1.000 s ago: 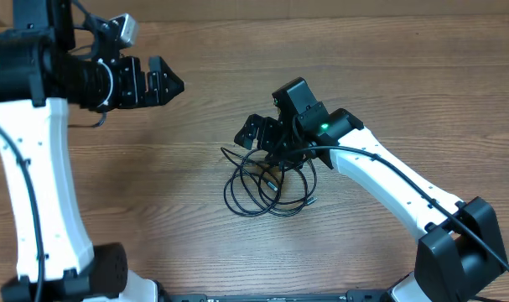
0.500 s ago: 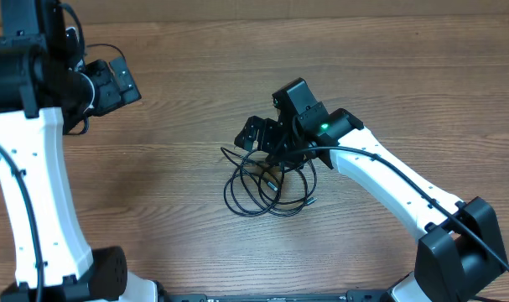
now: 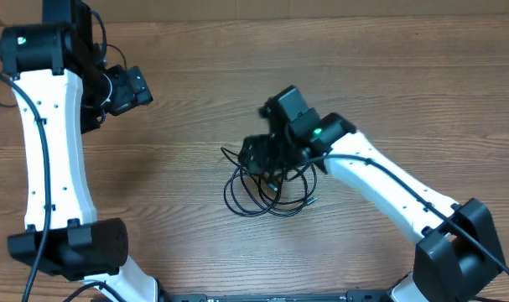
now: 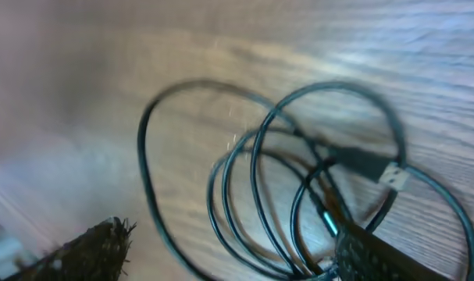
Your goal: Untangle cables
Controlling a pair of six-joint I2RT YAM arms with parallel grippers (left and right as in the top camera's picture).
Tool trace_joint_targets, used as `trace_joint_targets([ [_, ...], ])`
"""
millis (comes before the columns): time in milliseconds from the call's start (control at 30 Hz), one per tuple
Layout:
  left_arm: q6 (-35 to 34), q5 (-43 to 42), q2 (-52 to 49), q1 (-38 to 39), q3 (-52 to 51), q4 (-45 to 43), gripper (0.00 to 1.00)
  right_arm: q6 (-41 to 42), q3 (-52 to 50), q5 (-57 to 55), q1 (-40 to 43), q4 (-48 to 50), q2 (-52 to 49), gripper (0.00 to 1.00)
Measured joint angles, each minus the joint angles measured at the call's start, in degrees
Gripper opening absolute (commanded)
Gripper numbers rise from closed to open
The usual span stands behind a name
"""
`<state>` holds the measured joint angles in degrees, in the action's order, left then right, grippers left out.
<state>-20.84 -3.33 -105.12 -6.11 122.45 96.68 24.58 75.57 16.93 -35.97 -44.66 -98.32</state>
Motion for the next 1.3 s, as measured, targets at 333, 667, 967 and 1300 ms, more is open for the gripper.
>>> trace_joint_targets([
  [333, 0.0, -0.7, -0.9, 0.0, -0.5, 0.0, 1.0, -7.1, -2.9, -5.0, -5.7, -0.8, -1.0, 0.54],
  [667, 0.0, -0.7, -0.9, 0.0, -0.6, 0.0, 1.0, -7.6, -3.1, -4.8, -5.7, 0.0, -3.0, 0.04],
  [967, 0.0, -1.5, -0.9, 0.0, -0.6, 0.0, 1.0, -1.1, -0.7, -2.5, -5.7, -2.1, -4.3, 0.04],
  [1300, 3.1, -9.1, -0.9, 0.1, -2.3, 0.0, 1.0, 5.7, 23.1, -1.5, -5.7, -9.9, -0.8, 0.04],
])
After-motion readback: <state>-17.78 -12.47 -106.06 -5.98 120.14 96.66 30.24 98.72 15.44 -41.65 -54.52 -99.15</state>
